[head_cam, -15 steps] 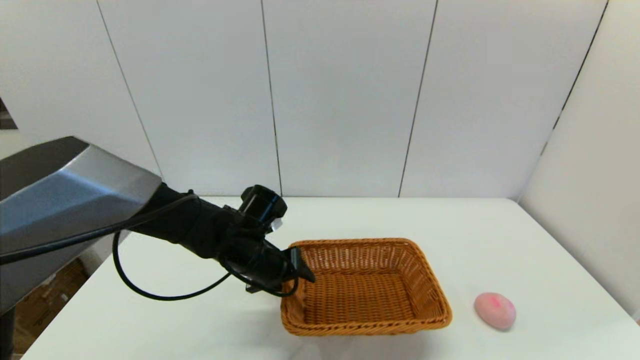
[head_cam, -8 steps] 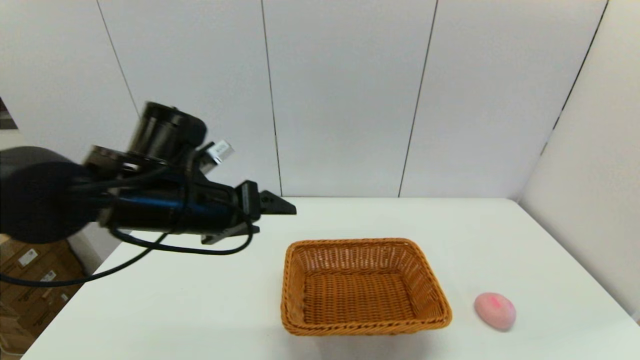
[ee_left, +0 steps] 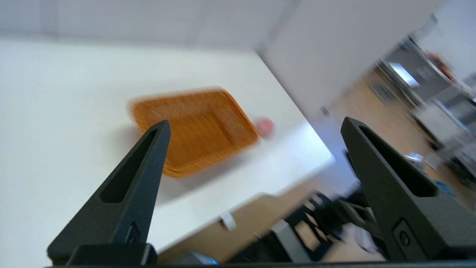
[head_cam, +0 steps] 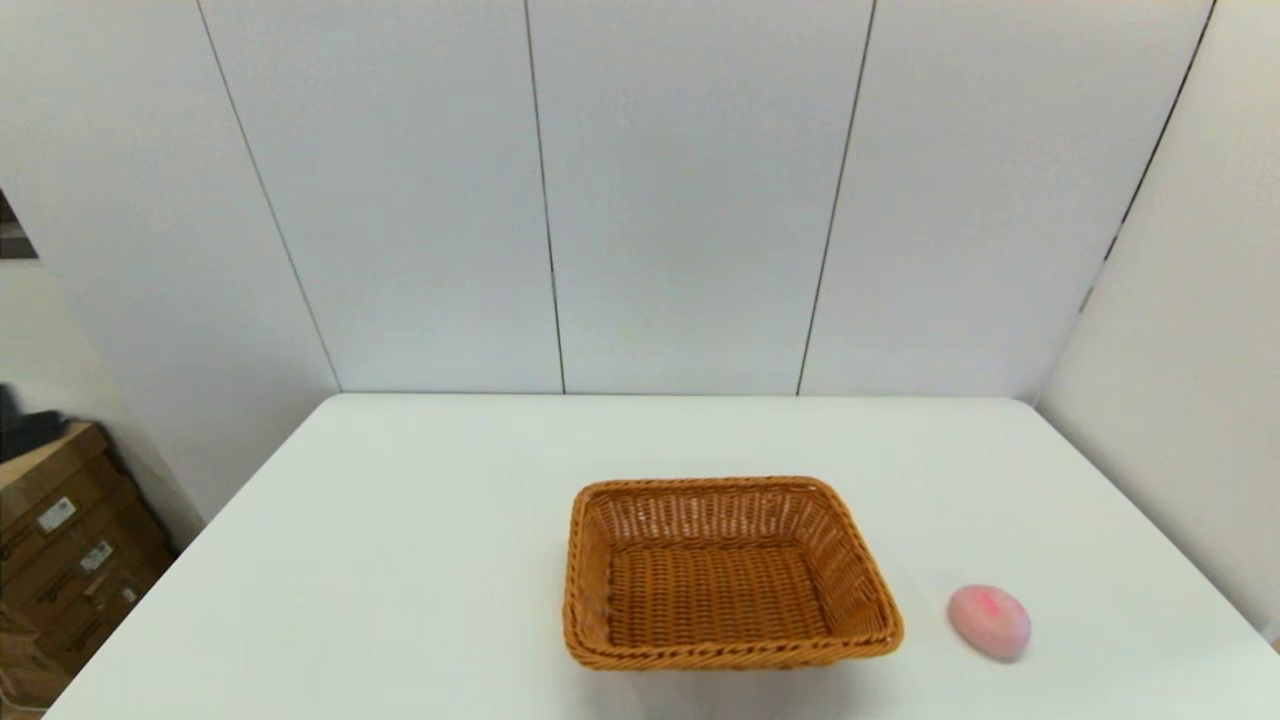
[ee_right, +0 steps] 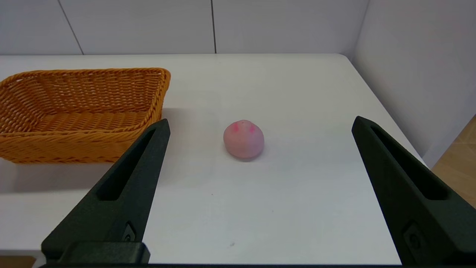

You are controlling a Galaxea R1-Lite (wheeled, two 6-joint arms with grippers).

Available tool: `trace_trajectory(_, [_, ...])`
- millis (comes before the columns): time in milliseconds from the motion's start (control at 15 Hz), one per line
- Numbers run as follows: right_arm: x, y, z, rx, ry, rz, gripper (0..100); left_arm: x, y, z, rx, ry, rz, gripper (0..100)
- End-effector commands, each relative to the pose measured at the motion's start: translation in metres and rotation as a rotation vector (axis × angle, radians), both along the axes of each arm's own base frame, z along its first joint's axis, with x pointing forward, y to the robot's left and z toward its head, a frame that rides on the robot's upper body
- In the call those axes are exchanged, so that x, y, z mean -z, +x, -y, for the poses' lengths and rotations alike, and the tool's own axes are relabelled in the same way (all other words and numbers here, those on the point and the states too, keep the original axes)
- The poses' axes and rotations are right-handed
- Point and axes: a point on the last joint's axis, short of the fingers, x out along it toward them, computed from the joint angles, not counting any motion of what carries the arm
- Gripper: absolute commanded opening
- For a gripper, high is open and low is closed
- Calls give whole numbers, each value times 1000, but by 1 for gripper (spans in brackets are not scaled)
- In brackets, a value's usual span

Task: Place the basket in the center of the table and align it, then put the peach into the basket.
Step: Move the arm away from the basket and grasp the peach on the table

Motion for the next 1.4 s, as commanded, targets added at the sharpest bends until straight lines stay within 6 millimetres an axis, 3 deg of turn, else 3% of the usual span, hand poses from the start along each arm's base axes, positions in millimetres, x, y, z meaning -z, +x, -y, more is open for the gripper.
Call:
trace_trajectory(67, [0, 0, 0, 0, 0, -1, 100, 51, -83, -17, -316, 87, 235, 100])
trace_trajectory(333, [0, 0, 0, 0, 0, -1, 100, 122, -84, -16, -524, 231, 197, 100])
trace_trajectory(600, [-1, 0, 0, 0, 0, 1, 100, 189, -82, -17, -459, 357, 198, 100])
trace_trajectory(667, [0, 0, 0, 0, 0, -1, 100, 198, -75, -17, -459, 367, 191, 100])
trace_trajectory(1000, [-4, -1, 0, 3, -6, 7, 100, 216, -57, -21, -644, 344, 289, 100])
trace_trajectory(1200, [-41, -5, 0, 0, -4, -11, 100, 218, -57, -21, -672, 386, 283, 100])
trace_trajectory(1400, [-70, 17, 0, -2, -5, -133, 100, 219, -56, -21, -660, 430, 290, 100])
